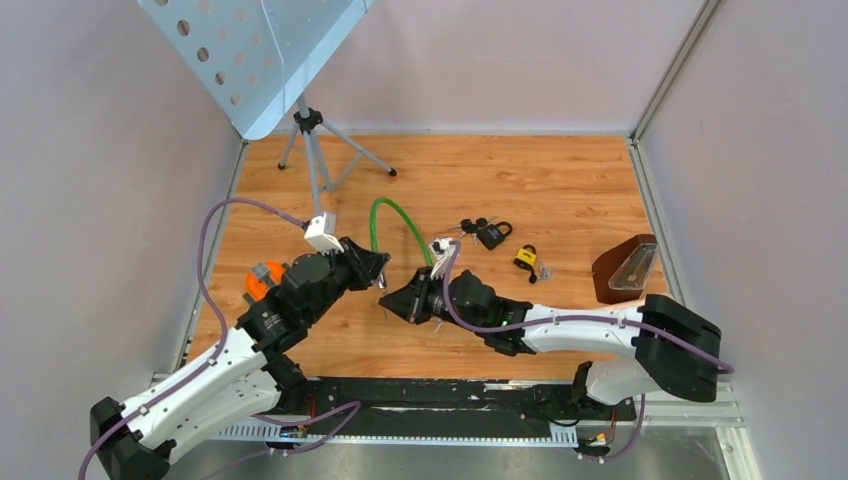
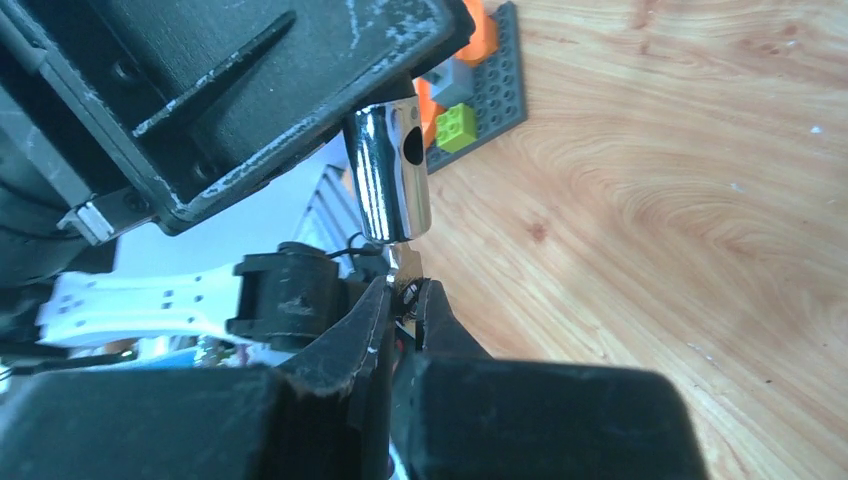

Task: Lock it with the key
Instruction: Adjust the key in the lock.

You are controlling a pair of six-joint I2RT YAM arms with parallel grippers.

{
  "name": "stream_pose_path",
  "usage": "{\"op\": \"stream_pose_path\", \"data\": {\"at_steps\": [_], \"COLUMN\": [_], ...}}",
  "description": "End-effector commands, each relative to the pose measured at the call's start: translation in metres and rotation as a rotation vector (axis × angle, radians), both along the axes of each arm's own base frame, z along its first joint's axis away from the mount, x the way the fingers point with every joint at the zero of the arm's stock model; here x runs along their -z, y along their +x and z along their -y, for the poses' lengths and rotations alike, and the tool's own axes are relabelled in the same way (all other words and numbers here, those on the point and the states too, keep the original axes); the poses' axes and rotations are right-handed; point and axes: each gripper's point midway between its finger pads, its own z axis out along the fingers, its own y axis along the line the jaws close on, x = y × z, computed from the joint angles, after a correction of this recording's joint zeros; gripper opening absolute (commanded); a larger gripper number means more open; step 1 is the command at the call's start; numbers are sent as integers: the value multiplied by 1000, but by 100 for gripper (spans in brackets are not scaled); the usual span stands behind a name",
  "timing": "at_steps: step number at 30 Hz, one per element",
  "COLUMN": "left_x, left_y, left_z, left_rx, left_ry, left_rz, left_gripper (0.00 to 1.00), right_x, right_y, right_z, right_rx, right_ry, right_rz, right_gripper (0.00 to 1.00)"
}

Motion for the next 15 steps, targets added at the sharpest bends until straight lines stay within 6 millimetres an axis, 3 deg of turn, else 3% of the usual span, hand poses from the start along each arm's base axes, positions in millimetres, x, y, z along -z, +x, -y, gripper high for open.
{"op": "stream_pose_path", "data": {"at_steps": [1, 7, 15], "left_x": [-24, -33, -46], "left_y": [8, 3, -4], "left_z": [-15, -12, -8], "left_rx": [-77, -46, 4], "left_ry": [-67, -126, -190], "left_rz": [92, 157, 250], "left_gripper": [0, 0, 0], "right_x": [-45, -66, -85], "right_y": [3, -10, -13], "right_z": [15, 27, 38], "right_rx": [-29, -123, -164], "right_ry": [251, 398, 516], "right_rz": [-40, -70, -124], "right_gripper": [0, 0, 0]}}
